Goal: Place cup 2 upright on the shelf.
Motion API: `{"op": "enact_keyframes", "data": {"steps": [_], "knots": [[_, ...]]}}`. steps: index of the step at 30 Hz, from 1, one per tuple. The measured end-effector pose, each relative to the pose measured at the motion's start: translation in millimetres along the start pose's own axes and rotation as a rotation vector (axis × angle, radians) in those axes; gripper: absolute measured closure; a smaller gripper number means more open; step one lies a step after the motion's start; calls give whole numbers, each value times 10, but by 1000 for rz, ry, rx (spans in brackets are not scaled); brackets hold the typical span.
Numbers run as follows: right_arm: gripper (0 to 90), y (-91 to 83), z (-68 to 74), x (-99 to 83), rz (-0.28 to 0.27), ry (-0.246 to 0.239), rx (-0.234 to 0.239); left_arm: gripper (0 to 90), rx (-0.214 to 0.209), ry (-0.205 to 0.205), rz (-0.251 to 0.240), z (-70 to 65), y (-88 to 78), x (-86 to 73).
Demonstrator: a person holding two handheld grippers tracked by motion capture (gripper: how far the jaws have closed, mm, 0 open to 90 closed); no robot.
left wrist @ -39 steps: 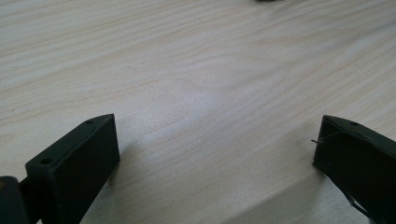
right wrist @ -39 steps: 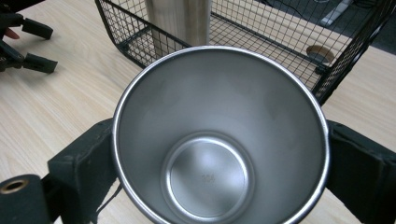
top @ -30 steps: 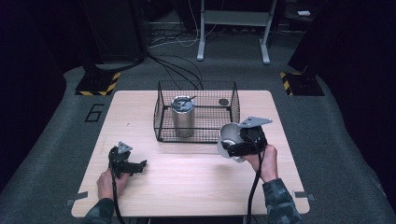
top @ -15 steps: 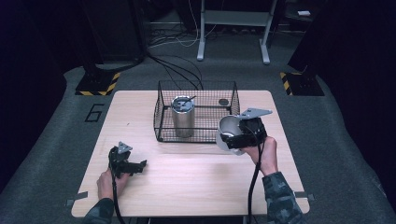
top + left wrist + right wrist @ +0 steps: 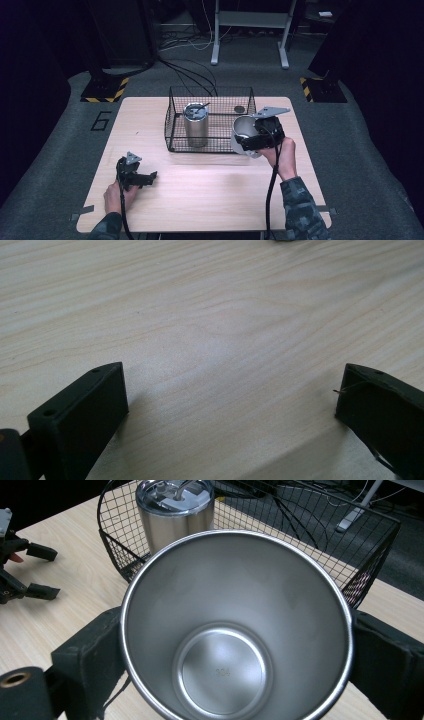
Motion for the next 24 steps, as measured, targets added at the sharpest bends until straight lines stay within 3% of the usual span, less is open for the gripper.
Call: {"op": "enact_keyframes", "data": {"steps": [24], "knots": [[61,201,-119,401,8,-32,1,0,-3,-3,4,-2,-2,-2]]}}
Point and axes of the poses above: each handheld gripper's, and its own axes: y roughly forward along the jaws, x roughly out of its top, z roughly to its left, the point moved 6 cm from there along y, roughly forward along the jaws, and after that the axes turned 7 degrees about -y, right-handed, at the moved point
